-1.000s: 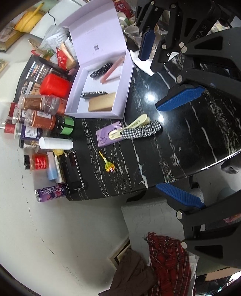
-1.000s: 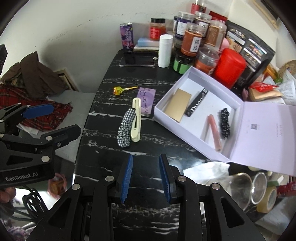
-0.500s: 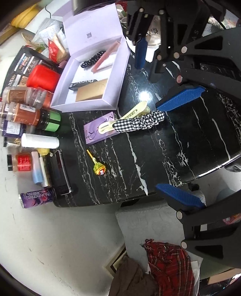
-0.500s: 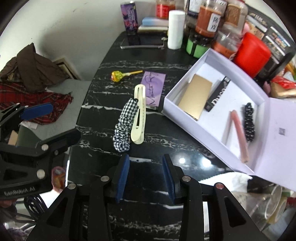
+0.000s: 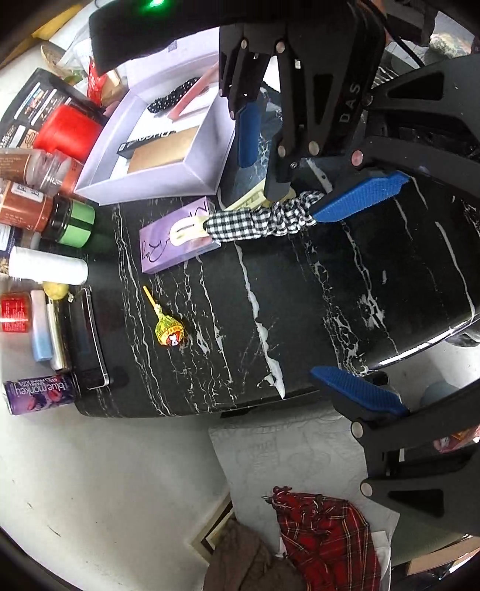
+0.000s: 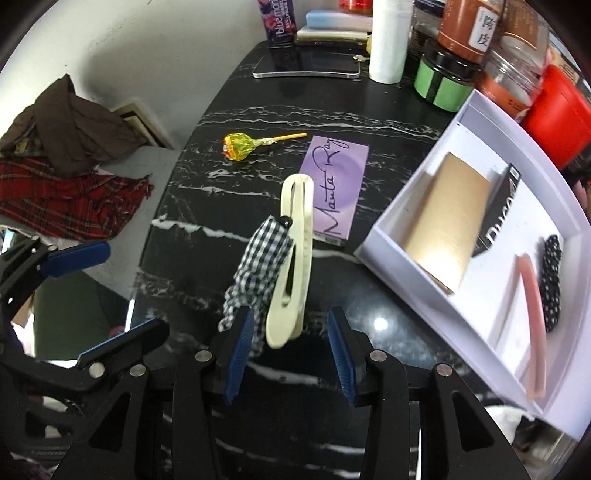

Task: Organize rigid objects
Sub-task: 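Move both tools toward the checkered scrunchie and cream hair clip, then grasp the checkered scrunchie with the left tool while the right tool grasps the cream clip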

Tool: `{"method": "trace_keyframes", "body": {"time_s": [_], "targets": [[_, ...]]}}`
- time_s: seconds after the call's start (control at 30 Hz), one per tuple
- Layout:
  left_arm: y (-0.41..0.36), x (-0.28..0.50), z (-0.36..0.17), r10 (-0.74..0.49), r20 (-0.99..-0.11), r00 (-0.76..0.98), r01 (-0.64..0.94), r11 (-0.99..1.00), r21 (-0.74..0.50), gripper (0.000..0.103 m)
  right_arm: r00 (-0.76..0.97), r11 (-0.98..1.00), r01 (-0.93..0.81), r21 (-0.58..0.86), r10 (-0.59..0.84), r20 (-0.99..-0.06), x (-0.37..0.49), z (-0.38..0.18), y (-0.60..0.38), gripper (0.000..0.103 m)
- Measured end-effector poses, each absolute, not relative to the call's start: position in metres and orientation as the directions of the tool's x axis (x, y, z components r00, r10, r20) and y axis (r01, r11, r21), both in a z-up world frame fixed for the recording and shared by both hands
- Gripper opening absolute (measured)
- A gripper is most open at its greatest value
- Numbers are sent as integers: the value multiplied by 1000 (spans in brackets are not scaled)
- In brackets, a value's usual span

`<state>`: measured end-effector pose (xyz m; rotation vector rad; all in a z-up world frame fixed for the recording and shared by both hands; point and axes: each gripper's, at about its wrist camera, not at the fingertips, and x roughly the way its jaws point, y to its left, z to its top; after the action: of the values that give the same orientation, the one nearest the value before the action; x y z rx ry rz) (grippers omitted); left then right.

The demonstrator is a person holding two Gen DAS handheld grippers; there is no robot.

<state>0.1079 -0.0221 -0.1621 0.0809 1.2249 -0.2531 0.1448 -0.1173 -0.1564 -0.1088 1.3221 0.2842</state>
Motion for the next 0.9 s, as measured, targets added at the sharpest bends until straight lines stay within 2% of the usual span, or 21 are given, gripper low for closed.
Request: {"method": "trace_keyframes", "body": {"time_s": [0.3, 0.37, 0.4, 0.43, 0.9], "targets": [[-20, 120, -168, -149, -937, 315, 223, 971, -79, 81, 193, 949, -302, 89, 153, -969, 159, -175, -113, 41], [-21, 123, -171, -154, -939, 308, 228, 970, -85, 81, 178, 952, -286, 108, 163, -970, 160, -180, -116, 34], [-22, 124, -172, -159, -939, 304, 229, 969, -90, 81, 170, 953, -280, 114, 167, -971, 161, -183, -117, 24], [-23, 126, -174, -167, -940, 297, 231, 968, -99, 81, 162, 955, -274, 112, 161, -974, 161, -185, -117, 22], [-55, 126, -199, -172, -948, 269, 350, 934, -70, 81, 106, 963, -251, 99, 129, -986, 125, -181, -143, 22]]}}
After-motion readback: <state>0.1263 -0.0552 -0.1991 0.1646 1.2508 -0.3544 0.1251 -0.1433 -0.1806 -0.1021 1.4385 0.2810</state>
